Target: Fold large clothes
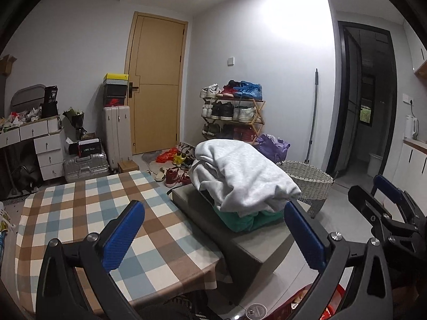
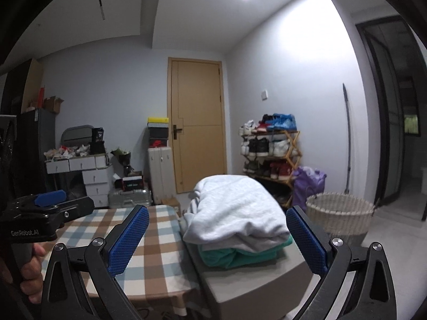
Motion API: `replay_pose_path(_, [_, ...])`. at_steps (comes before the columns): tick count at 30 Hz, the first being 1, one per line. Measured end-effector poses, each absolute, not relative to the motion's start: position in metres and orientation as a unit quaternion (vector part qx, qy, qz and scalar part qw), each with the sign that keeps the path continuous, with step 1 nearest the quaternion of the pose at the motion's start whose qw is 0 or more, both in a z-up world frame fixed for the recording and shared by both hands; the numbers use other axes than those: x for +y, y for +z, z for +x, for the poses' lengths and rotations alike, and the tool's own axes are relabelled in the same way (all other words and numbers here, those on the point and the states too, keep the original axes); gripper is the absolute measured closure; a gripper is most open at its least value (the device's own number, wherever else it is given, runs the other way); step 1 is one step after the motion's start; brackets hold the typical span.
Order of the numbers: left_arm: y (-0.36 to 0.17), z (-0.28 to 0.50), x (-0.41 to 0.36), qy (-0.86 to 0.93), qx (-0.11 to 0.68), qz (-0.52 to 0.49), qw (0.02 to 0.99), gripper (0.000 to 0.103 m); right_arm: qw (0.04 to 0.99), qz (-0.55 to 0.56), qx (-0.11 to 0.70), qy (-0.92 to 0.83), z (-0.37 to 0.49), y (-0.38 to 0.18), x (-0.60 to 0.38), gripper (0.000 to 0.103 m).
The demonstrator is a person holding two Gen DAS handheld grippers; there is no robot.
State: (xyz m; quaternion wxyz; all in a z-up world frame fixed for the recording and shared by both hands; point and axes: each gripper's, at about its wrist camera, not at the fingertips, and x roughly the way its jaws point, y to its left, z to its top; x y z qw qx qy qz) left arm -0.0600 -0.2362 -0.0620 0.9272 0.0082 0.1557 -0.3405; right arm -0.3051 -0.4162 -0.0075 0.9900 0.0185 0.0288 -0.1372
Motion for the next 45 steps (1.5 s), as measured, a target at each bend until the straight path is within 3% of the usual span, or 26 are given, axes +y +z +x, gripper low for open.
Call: replay_pose_path(45, [-0.072, -0.064, -0.247, -0.335, 0.157, -0.001, 0.929, 0.001, 0.99, 0.063, 0.019, -0.124, -0.323, -0.027, -0.411, 0.0])
